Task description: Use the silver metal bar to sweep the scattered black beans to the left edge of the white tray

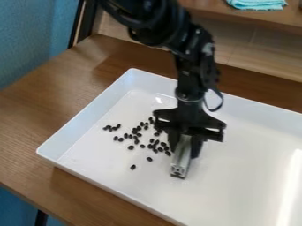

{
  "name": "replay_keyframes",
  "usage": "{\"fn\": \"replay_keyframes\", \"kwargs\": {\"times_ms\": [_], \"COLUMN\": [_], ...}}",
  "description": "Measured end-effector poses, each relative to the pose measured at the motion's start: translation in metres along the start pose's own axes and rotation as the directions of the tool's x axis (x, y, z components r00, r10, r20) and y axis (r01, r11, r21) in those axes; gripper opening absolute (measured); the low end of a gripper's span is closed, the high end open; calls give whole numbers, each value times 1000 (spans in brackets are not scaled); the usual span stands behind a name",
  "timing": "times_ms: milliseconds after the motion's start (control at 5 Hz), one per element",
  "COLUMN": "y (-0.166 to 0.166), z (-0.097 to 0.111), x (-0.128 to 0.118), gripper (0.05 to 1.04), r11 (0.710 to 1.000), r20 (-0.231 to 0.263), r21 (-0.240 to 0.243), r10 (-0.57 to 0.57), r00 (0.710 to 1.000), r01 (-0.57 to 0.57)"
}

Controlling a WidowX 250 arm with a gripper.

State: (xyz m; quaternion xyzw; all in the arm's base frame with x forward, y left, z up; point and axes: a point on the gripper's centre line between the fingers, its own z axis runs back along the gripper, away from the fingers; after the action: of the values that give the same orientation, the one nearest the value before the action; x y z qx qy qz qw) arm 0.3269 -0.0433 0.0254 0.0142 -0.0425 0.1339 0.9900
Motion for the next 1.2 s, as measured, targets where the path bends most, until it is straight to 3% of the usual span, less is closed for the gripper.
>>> {"fn": "replay_keyframes", "kwargs": {"times_ms": [400,600,800,1000,1200], "y": [60,91,122,141,128], "z": [-5,-6,-4,3,30], "x": [12,17,14,7,6], "gripper": [402,402,402,402,402], "r11": [1000,998,997,995,990], "r20": [16,4,-45,-100,-105], "r21": [-17,-6,-15,-58,-133], "r10": [-21,-56,-70,-81,-68], "r00": [1000,998,997,992,992], "r01": [21,56,69,75,54]}}
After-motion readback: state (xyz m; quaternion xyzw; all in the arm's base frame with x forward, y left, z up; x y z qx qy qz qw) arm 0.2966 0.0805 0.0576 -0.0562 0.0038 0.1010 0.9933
